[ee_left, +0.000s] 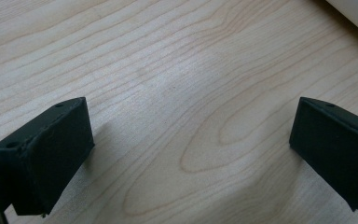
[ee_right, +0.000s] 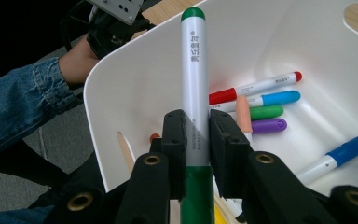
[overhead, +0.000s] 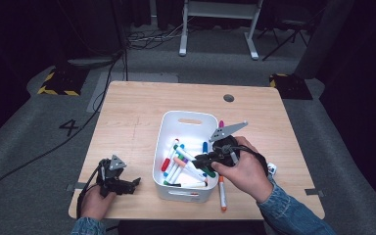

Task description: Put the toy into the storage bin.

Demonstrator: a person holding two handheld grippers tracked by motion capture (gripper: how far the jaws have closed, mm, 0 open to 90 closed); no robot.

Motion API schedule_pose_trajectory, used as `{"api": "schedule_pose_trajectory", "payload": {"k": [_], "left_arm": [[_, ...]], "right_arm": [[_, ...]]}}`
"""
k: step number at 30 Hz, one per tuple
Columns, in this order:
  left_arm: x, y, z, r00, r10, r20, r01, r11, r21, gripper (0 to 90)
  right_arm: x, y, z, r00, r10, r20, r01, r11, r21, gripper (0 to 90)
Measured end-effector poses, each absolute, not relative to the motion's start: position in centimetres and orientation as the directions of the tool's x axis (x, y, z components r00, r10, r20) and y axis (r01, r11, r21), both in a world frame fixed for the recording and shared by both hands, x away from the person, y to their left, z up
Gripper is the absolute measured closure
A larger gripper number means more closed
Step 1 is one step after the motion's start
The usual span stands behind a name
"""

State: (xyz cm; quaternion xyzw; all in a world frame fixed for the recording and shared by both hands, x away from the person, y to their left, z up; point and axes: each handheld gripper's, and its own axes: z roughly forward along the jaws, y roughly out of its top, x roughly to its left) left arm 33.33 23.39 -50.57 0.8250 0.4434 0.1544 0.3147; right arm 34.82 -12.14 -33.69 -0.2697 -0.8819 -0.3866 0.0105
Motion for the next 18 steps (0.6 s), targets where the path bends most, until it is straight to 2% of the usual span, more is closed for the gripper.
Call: {"api": "schedule_pose_trajectory", "payload": {"k": [18], "left_arm": [[33.3,23.4,-50.6,0.559,0.829,-0.024,0.634,-0.408,0.657,0.0]], "right_arm": [[34.3,-11.7,-35.9,-0.87,0.445,0.213,0.472,0.627,0.62,77.2]]}}
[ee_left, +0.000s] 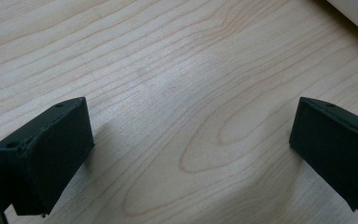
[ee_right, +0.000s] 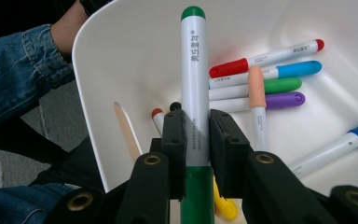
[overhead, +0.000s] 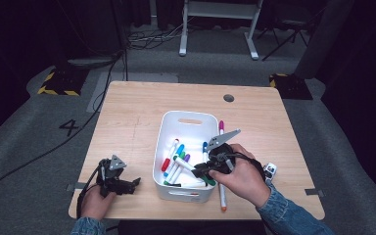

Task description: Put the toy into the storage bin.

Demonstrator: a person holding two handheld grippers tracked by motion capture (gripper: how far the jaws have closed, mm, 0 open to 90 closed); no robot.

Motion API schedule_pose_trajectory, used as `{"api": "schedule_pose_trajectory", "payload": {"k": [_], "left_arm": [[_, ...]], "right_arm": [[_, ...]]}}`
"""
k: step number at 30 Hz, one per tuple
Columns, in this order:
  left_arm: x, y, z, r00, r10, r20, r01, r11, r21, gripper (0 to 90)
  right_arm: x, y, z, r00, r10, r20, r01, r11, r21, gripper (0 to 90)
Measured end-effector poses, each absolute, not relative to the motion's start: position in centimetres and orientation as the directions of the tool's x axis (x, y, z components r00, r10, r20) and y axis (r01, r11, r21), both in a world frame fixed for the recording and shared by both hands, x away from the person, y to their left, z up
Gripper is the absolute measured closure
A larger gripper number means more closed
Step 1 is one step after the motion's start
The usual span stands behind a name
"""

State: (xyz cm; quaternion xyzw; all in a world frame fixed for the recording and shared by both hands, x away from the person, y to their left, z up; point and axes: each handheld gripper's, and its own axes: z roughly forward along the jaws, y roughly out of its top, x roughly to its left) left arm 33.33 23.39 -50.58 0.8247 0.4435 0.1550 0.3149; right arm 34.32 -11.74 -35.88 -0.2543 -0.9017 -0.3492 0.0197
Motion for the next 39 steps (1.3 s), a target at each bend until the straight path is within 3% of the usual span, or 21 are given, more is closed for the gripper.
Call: {"api": "schedule_pose_trajectory", "payload": {"k": [16,21,25,39], "left_arm": [[33.3,23.4,-50.6,0.559,0.829,-0.024,0.634,-0.408,0.657,0.0],[33.3,23.4,-50.6,0.559,0.829,-0.024,0.634,-0.409,0.656,0.0],[33.3,23.4,-50.6,0.559,0.829,-0.024,0.634,-0.409,0.656,0.0],[33.4,23.3,-50.6,0.56,0.828,-0.024,0.633,-0.409,0.657,0.0]], "right_arm": [[34.1,-10.3,-37.1,-0.891,0.419,0.173,0.437,0.691,0.577,77.1],[33.9,-10.6,-36.8,-0.873,0.448,0.191,0.464,0.645,0.607,60.3],[33.9,-11.2,-36.2,-0.873,0.453,0.182,0.454,0.615,0.645,54.8],[33.5,-16.0,-34.1,-0.838,0.517,0.175,0.473,0.528,0.705,56.0]]}}
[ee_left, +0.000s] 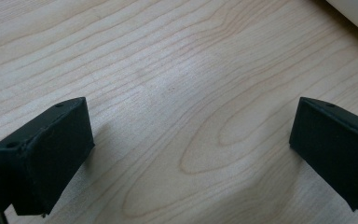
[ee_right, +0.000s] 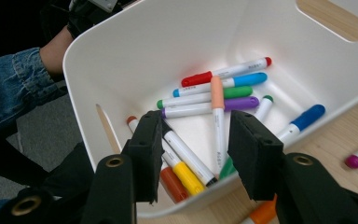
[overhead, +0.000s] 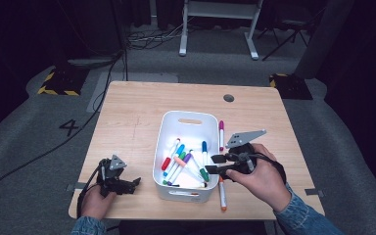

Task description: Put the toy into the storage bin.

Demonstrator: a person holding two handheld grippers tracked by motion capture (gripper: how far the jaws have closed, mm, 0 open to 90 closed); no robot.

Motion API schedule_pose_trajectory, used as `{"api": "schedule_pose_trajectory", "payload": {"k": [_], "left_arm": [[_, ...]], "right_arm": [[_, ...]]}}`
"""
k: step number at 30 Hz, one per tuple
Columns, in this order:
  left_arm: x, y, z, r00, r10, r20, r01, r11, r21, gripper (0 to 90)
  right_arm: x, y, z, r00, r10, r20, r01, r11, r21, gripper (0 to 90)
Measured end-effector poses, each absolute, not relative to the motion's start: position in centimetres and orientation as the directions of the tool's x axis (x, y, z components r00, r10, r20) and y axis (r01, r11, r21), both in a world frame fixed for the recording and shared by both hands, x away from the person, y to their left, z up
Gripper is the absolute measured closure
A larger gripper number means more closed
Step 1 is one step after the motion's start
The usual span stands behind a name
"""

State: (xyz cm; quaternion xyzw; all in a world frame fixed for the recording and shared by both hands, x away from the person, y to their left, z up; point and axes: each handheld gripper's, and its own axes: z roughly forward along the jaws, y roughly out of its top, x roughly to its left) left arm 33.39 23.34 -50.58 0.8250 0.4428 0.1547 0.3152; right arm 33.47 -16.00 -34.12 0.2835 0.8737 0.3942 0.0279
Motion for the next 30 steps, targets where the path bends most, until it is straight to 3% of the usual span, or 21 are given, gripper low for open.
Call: {"api": "schedule_pose_trajectory", "payload": {"k": [12,30], "left_arm": [[33.4,23.3,-50.6,0.557,0.83,-0.023,0.635,-0.409,0.655,0.0],[33.4,23.3,-50.6,0.558,0.83,-0.023,0.635,-0.409,0.655,0.0]], "right_arm": [[33.1,-19.6,-34.7,-0.796,0.576,0.185,0.522,0.5,0.691,56.3],[33.5,-20.1,-39.4,-0.765,0.61,0.208,0.588,0.529,0.612,54.7]]}}
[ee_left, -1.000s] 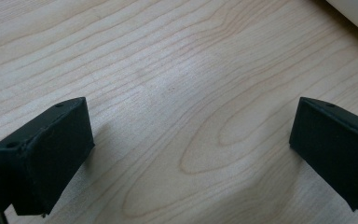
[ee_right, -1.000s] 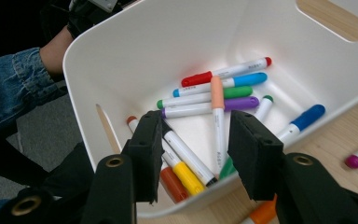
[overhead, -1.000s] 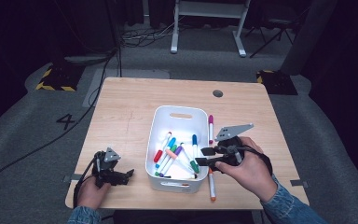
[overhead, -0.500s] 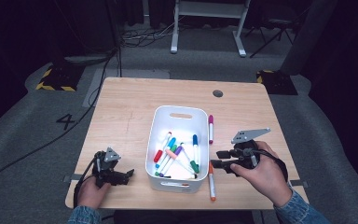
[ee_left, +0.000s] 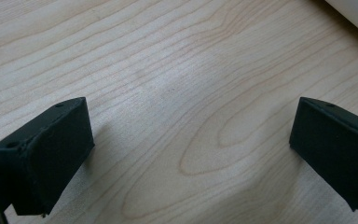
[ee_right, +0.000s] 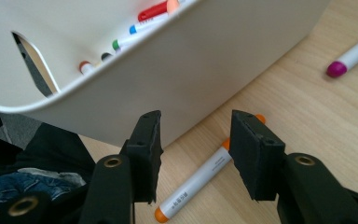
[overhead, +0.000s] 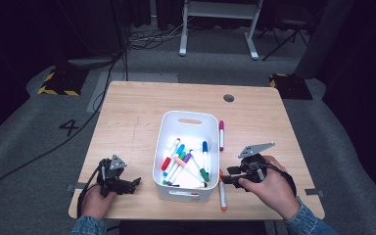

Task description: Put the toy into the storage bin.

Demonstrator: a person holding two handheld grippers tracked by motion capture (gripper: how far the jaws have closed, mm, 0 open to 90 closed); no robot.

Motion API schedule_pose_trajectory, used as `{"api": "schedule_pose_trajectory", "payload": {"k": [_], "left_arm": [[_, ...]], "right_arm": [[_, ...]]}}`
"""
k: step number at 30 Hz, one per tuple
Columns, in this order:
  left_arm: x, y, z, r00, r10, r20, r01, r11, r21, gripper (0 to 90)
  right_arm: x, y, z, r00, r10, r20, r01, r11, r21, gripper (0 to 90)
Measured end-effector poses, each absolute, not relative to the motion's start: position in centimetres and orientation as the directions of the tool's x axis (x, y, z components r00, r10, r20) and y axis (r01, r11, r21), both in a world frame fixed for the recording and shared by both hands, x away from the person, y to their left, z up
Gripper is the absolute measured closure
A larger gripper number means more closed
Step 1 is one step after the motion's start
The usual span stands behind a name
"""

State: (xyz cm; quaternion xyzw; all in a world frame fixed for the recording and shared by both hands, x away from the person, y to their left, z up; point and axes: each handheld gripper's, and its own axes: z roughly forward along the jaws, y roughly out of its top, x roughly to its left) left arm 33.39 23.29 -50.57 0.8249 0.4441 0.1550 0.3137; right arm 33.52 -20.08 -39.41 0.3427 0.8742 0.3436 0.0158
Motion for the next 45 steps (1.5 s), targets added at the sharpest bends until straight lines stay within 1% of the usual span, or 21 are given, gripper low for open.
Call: {"api": "schedule_pose_trajectory", "payload": {"k": [14,20,26,29,31,32,35,41,43,45], "left_arm": [[33.4,23.3,-50.6,0.557,0.83,-0.023,0.636,-0.408,0.655,0.0],[33.4,23.3,-50.6,0.558,0.83,-0.023,0.636,-0.409,0.655,0.0],[33.4,23.3,-50.6,0.557,0.83,-0.023,0.635,-0.409,0.655,0.0],[33.4,23.3,-50.6,0.558,0.83,-0.024,0.636,-0.409,0.655,0.0],[33.4,23.3,-50.6,0.558,0.83,-0.023,0.635,-0.409,0.655,0.0],[33.4,23.3,-50.6,0.557,0.83,-0.023,0.636,-0.408,0.655,0.0],[33.4,23.3,-50.6,0.558,0.83,-0.023,0.636,-0.409,0.655,0.0],[33.4,23.3,-50.6,0.557,0.83,-0.023,0.636,-0.409,0.655,0.0],[33.4,23.3,-50.6,0.557,0.83,-0.023,0.636,-0.409,0.655,0.0],[33.4,23.3,-50.6,0.557,0.83,-0.023,0.636,-0.409,0.655,0.0]], "right_arm": [[34.2,-19.5,-44.0,-0.754,0.627,0.199,0.622,0.583,0.523,54.2],[34.5,-19.4,-45.6,-0.738,0.646,0.195,0.645,0.59,0.485,54.0],[34.8,-19.2,-46.8,-0.72,0.667,0.19,0.664,0.583,0.468,54.9],[35.1,-19.4,-47.0,-0.726,0.664,0.177,0.656,0.592,0.468,58.5],[35.3,-19.6,-47.1,-0.728,0.665,0.165,0.653,0.599,0.463,63.4],[35.4,-19.7,-47.1,-0.727,0.668,0.157,0.654,0.606,0.453,68.8],[35.6,-19.9,-47.0,-0.724,0.678,0.127,0.657,0.622,0.426,76.0],[35.8,-20.3,-46.9,-0.705,0.7,0.113,0.673,0.612,0.415,77.2],[35.8,-20.4,-46.8,-0.702,0.7,0.13,0.681,0.606,0.412,77.3],[35.8,-20.6,-46.8,-0.702,0.702,0.122,0.677,0.604,0.421,77.3]]}}
